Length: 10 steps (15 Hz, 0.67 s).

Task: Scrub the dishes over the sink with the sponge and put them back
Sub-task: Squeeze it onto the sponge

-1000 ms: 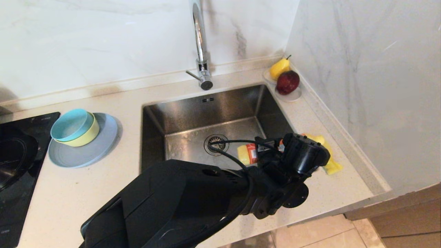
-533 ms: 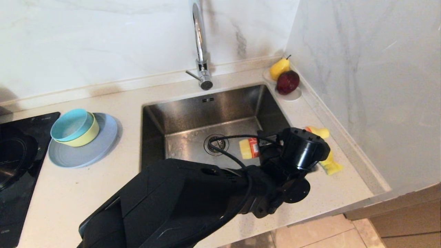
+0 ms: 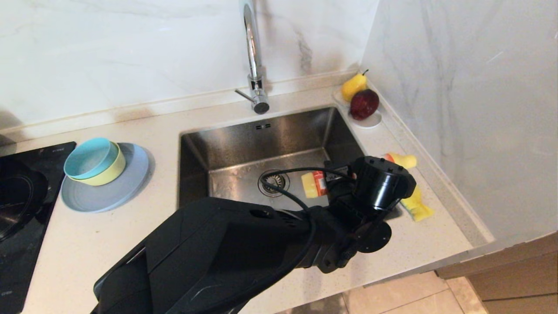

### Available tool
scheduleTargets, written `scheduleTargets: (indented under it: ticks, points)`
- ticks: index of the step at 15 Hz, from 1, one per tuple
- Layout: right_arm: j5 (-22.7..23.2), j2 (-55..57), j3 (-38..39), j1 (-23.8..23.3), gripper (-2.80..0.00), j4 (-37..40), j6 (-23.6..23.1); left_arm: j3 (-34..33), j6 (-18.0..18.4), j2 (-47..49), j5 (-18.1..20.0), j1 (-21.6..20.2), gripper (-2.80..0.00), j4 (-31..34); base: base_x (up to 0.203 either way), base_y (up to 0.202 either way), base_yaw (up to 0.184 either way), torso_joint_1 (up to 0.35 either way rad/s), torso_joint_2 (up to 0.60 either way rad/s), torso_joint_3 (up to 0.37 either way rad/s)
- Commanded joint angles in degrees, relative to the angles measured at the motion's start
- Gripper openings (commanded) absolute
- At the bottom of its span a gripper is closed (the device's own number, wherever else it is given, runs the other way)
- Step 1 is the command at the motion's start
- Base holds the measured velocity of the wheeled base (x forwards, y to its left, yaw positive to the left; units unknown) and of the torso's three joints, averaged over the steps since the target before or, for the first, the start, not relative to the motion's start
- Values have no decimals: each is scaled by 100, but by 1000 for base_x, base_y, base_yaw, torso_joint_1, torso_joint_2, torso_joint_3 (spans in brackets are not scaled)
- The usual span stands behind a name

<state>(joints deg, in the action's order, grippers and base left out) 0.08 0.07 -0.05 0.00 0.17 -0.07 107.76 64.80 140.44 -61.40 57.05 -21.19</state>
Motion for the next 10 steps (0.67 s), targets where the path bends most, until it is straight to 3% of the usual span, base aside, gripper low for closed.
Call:
scheduleTargets:
  ticks: [1, 7, 10]
  points:
    - [1, 1, -4, 0, -280, 1, -1, -1, 32, 22, -34, 15, -280, -41, 0, 0, 0, 0, 0, 0]
    - [2, 1, -4, 0, -280, 1, -1, -1, 236, 72, -19, 26, -280, -150, 0, 0, 0, 0, 0, 0]
    - [1, 1, -4, 0, -280, 1, -1, 16, 594, 37, 156, 87, -280, -140, 0, 0, 0, 0, 0, 0]
